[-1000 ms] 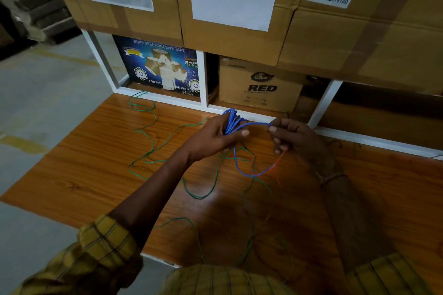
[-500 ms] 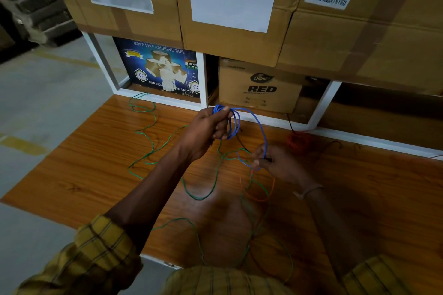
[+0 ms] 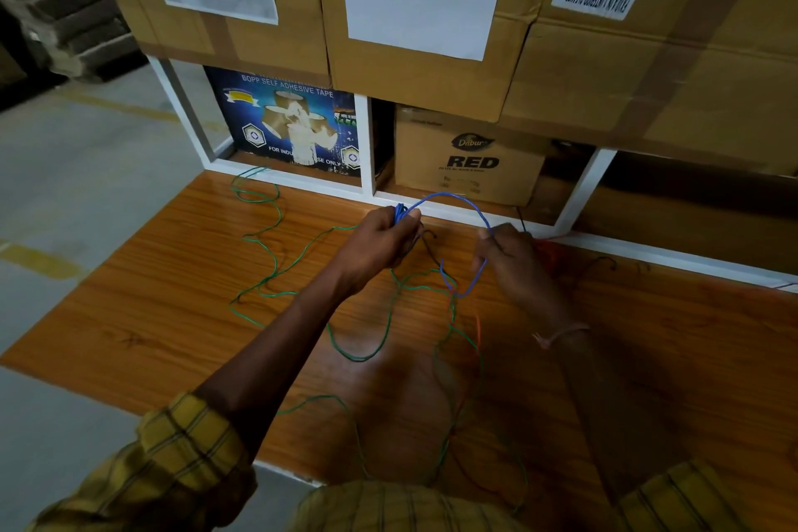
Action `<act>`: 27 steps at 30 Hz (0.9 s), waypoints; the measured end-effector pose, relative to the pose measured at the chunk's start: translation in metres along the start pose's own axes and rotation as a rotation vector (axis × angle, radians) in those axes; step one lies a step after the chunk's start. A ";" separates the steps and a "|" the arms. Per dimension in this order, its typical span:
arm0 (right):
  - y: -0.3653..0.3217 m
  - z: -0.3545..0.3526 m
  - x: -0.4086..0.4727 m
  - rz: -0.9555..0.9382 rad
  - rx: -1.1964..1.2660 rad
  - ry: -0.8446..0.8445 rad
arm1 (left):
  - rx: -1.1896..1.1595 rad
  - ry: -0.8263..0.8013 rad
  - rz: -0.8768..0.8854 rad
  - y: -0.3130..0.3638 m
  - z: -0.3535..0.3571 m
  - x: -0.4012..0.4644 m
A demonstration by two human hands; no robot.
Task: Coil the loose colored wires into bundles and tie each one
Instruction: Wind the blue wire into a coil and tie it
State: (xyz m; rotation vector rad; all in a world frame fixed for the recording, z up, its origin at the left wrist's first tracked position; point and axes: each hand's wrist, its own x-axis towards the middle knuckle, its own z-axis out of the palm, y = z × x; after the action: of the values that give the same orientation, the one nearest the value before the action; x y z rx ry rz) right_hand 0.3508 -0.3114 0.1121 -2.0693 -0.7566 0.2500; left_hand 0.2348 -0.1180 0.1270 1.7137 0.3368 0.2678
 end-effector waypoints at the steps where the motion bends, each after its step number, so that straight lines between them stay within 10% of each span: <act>1: -0.004 -0.006 0.000 0.014 -0.023 -0.030 | 0.038 -0.003 0.008 -0.002 -0.001 0.001; 8: -0.020 -0.027 0.009 0.243 0.070 -0.277 | 0.114 -0.033 0.046 -0.007 0.000 0.000; 17: 0.005 -0.022 0.022 0.672 0.898 -0.541 | -0.108 -0.066 -0.041 -0.001 0.003 0.000; 27: 0.032 0.034 0.020 0.250 -0.123 0.083 | -0.796 -0.300 -0.143 0.008 0.006 0.003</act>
State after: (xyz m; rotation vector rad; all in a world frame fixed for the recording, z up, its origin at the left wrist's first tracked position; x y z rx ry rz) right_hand 0.3647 -0.2895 0.0690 -2.2772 -0.4722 0.2598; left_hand 0.2405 -0.1233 0.1337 0.9181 0.1001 0.0217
